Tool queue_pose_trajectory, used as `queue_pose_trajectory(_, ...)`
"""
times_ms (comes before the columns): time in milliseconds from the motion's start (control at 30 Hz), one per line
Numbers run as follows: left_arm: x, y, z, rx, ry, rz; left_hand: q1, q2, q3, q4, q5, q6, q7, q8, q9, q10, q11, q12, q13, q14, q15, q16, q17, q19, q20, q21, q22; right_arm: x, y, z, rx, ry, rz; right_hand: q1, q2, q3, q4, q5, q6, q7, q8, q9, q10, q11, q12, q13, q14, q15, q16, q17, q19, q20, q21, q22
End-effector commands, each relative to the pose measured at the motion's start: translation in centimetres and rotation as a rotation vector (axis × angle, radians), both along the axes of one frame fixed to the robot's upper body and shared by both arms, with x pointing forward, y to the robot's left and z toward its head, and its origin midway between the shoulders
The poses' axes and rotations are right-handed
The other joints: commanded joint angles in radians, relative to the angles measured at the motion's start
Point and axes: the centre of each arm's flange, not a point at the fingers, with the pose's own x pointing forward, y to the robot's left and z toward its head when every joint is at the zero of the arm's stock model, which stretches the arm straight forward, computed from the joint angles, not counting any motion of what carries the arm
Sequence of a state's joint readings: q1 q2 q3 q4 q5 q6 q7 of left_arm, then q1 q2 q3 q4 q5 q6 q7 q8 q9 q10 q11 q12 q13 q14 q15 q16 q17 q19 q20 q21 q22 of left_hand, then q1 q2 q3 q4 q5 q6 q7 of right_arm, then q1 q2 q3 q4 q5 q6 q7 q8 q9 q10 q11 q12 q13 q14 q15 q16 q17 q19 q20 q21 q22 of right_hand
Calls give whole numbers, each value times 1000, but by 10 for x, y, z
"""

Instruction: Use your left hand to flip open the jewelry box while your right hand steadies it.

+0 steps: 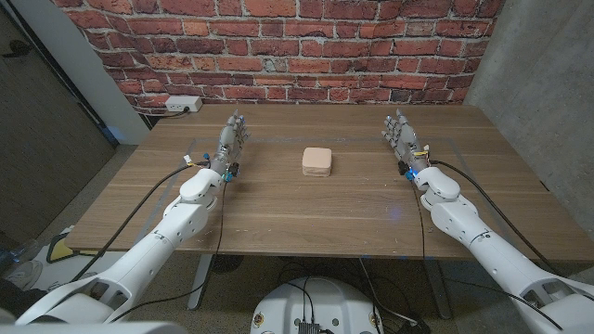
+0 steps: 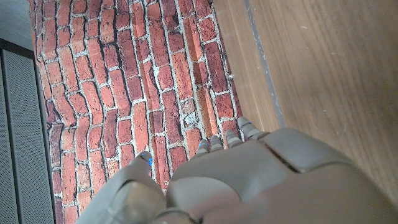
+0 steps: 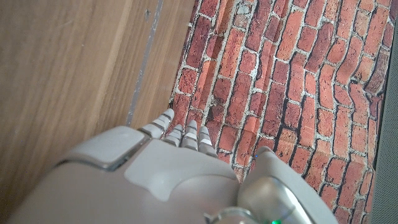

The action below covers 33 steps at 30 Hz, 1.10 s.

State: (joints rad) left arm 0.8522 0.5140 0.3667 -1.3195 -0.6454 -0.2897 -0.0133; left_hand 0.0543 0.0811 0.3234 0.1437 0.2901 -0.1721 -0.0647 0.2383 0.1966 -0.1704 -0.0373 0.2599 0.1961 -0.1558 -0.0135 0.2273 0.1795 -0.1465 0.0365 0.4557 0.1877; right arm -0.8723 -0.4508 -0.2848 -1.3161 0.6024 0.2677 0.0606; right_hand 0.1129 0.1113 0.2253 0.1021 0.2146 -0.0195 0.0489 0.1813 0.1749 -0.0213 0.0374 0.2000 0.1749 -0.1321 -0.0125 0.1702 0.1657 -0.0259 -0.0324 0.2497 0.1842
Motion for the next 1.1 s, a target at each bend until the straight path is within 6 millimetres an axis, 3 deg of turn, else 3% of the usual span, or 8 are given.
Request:
queue_pose_trajectory(33,-8,1,1,82,-31,21,126,-79,-20,-108,-6,-226,-66,-45,4,-135,12,-48,8,-46,22,-44,5,-43,19,-43,0,-4,1,-4,-20,-1,5,5,19,7,-1,7,-1,8,6,4,2,5,3,5,-7,-2,7,2,-2,-39,1,3)
queue_pose_trajectory(167,-12,1,8,163,-53,55,153,-108,-32,-131,-8,-284,-71,-56,3,-173,13,-59,7,-87,43,-48,7,-82,36,-67,2,-4,1,-5,-18,-1,7,5,18,7,-2,7,0,9,6,4,3,6,4,5,-5,0,7,2,0,-39,0,3)
queue_pose_trajectory(200,-12,1,10,174,-59,62,155,-109,-33,-133,-8,-287,-70,-56,3,-174,12,-59,7,-88,44,-48,7,-83,36,-68,3,-5,1,-5,-17,-2,8,5,18,7,-2,6,0,10,6,4,5,8,4,5,-5,1,7,2,0,-38,0,3)
queue_pose_trajectory(233,-13,1,11,181,-63,68,161,-116,-35,-138,-8,-294,-69,-56,3,-182,30,-61,7,-90,45,-46,8,-84,42,-70,3,-5,1,-5,-16,-2,9,5,18,7,-2,6,0,10,6,4,5,8,4,5,-5,1,7,2,0,-38,0,3)
queue_pose_trajectory(667,-13,-8,31,294,-130,42,216,-145,-44,-177,-6,-301,-56,-44,4,-176,26,-51,8,-92,58,-37,9,-71,63,-73,8,-6,1,-9,-8,-5,16,9,17,7,-7,5,6,13,8,4,19,15,9,5,2,11,9,2,5,-32,-2,3)
queue_pose_trajectory(967,-16,-15,47,390,-168,56,259,-141,-41,-198,-3,-245,-43,-19,4,-148,27,-38,9,-51,56,-24,10,-44,71,-68,11,-6,2,-9,-8,-9,24,14,17,8,-11,5,14,12,10,5,25,15,11,5,8,14,9,2,8,-30,-4,3)
queue_pose_trajectory(1100,-19,-19,55,453,-184,72,287,-137,-38,-211,-2,-199,-26,-4,4,-130,42,-31,9,-56,60,-28,10,-44,52,-72,12,-6,2,-11,-7,-9,26,17,17,9,-13,4,17,13,11,5,33,19,13,5,12,19,10,2,12,-27,-4,3)
